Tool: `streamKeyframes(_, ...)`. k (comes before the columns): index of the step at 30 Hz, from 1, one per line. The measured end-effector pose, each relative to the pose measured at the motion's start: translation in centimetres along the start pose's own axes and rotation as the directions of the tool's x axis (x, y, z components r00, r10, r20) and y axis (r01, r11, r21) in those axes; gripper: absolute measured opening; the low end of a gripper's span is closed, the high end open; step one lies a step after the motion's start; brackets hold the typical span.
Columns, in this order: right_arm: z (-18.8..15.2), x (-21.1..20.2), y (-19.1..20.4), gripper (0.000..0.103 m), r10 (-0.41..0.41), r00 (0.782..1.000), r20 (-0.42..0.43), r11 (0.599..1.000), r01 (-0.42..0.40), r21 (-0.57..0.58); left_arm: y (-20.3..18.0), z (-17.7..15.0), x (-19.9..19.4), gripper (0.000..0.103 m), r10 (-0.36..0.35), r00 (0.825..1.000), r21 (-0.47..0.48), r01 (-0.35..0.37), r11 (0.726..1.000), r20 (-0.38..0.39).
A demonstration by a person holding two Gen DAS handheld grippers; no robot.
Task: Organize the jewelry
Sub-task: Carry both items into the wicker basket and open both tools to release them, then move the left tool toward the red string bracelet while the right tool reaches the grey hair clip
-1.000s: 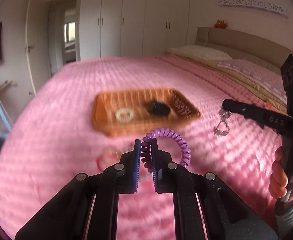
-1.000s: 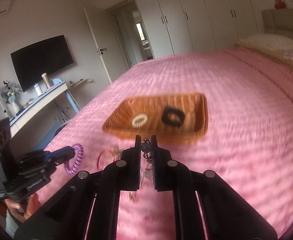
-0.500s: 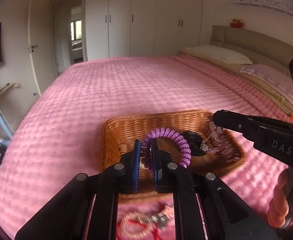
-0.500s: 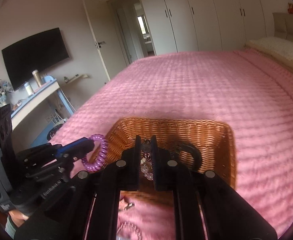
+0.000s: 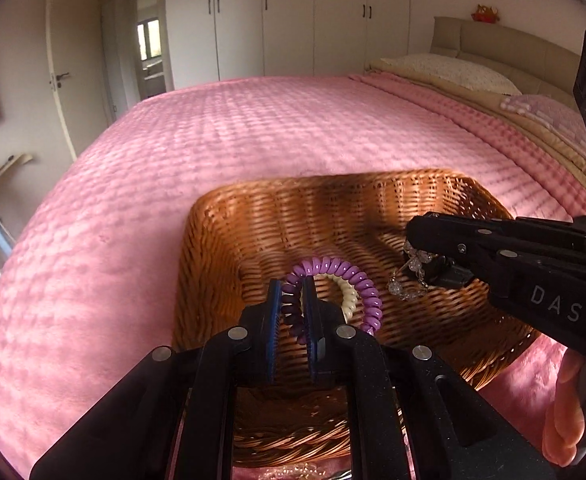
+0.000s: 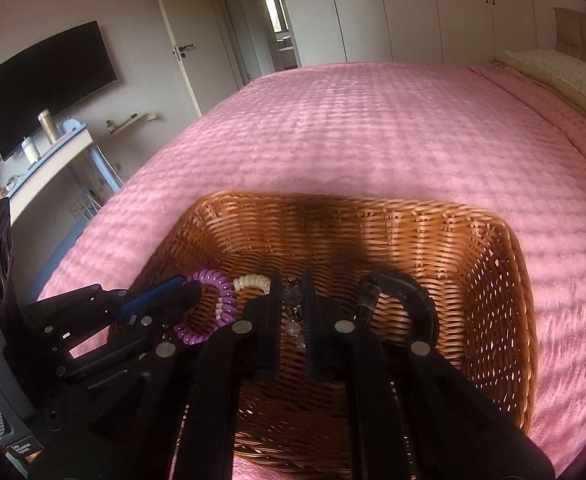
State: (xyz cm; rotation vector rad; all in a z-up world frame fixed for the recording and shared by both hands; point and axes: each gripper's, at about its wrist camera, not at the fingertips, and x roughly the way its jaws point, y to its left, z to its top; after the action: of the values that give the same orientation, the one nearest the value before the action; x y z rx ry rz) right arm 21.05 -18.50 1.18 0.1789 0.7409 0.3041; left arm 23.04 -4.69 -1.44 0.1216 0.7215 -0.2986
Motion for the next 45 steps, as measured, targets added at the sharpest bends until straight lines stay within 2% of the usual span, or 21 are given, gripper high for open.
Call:
streamKeyframes(4, -0.1, -0.2, -0.4, 0.010, 0.008, 1.000, -0.018, 1.000, -0.007, 0.022, 0.0, -0.3, 0.0, 0.013, -0.013, 1.000, -0.007, 0.013, 1.000, -0.011)
streamKeyframes(6, -0.3, -0.7, -0.5, 0.021, 0.009, 1.000, -0.014, 1.000, -0.008, 0.024, 0.1, -0.4, -0.4, 0.025, -0.017, 1.000, -0.013, 0.017, 1.000, -0.009)
streamKeyframes(8, -0.5, -1.5, -0.5, 0.047, 0.004, 1.000, 0.004, 1.000, -0.004, 0.026, 0.2, -0.5, -1.3, 0.028, -0.028, 1.000, -0.020, 0.028, 0.999, 0.007)
streamKeyframes(9, -0.7, -2.2, -0.4, 0.049, 0.003, 1.000, 0.017, 1.000, -0.003, 0.024, 0.2, -0.5, -1.7, 0.028, -0.031, 0.999, -0.022, 0.031, 0.999, 0.012)
streamKeyframes(14, -1.6, -5.3, 0.1, 0.049, 0.032, 0.998, 0.044, 0.999, -0.033, 0.023, 0.4, -0.8, -5.4, 0.028, -0.068, 0.996, -0.057, 0.072, 0.996, 0.059)
streamKeyframes(20, -3.7, -9.7, 1.5, 0.049, 0.052, 0.996, 0.076, 0.999, -0.052, 0.006, 0.2, -1.9, -10.6, 0.028, -0.080, 0.990, -0.066, 0.087, 0.994, 0.114)
streamKeyframes(24, -5.9, -11.8, 2.0, 0.049, 0.075, 0.994, 0.078, 0.997, -0.077, 0.018, -0.1, -3.5, -14.3, 0.032, -0.088, 0.985, -0.054, 0.097, 0.994, 0.147)
streamKeyframes(28, -8.3, -12.3, 2.7, 0.049, 0.089, 0.994, 0.057, 0.996, -0.091, 0.023, 0.2, -6.0, -16.3, 0.036, -0.084, 0.985, -0.068, 0.096, 0.993, 0.152)
streamKeyframes(33, -11.1, -11.3, 3.3, 0.049, 0.104, 0.995, 0.009, 0.994, -0.104, 0.016, 1.8, -8.9, -15.2, 0.036, -0.087, 0.992, -0.145, 0.101, 0.984, 0.096)
streamKeyframes(36, -12.5, -10.6, 3.8, 0.049, 0.100, 0.995, -0.015, 0.995, -0.100, -0.025, 2.6, -9.8, -13.6, 0.035, -0.084, 0.995, -0.175, 0.093, 0.980, 0.059)
streamKeyframes(43, -14.4, -9.5, 4.3, 0.049, 0.108, 0.991, -0.076, 0.980, -0.119, -0.159, 2.6, -11.1, -10.2, 0.034, -0.049, 0.998, -0.125, 0.045, 0.991, -0.031)
streamKeyframes(45, -14.8, -9.1, 4.9, 0.049, 0.081, 0.993, -0.091, 0.972, -0.099, -0.213, 2.9, -11.2, -9.5, 0.034, -0.055, 0.997, -0.135, 0.048, 0.990, -0.052)
